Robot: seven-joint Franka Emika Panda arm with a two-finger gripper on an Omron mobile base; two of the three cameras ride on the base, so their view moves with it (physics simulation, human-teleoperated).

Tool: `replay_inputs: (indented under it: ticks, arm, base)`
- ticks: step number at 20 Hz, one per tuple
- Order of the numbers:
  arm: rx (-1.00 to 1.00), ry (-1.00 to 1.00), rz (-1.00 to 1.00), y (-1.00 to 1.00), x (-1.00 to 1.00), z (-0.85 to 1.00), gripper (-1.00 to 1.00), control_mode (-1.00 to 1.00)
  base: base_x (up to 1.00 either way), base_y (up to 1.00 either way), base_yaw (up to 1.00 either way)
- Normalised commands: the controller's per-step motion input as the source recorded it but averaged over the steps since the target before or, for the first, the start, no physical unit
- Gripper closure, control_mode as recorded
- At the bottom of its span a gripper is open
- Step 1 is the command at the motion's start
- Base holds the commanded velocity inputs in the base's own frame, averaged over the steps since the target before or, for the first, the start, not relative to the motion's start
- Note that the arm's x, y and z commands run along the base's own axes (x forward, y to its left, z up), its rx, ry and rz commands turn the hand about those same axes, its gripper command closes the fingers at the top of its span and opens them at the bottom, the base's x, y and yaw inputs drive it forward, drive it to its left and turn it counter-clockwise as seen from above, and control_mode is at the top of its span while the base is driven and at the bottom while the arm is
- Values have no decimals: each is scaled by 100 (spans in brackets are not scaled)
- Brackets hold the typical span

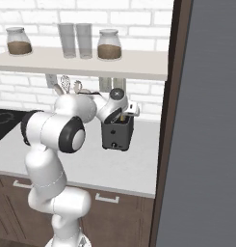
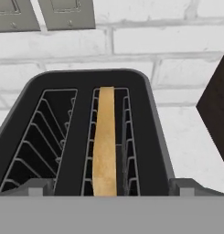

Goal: Start the toaster. Once the lever pops up, take the bread to the plate on the dining counter.

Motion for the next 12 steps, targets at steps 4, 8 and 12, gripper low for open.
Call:
replay_inputs:
  ticks: [4,8,12]
  arm:
    - [0,0,0,0,17,-2,-100,-100]
    - [0,0,0,0,14,-3,-100,-100]
    - [0,0,0,0,14,-17,-100,-100]
  base:
    - [0,0,0]
    - [0,0,0]
    - [0,0,0]
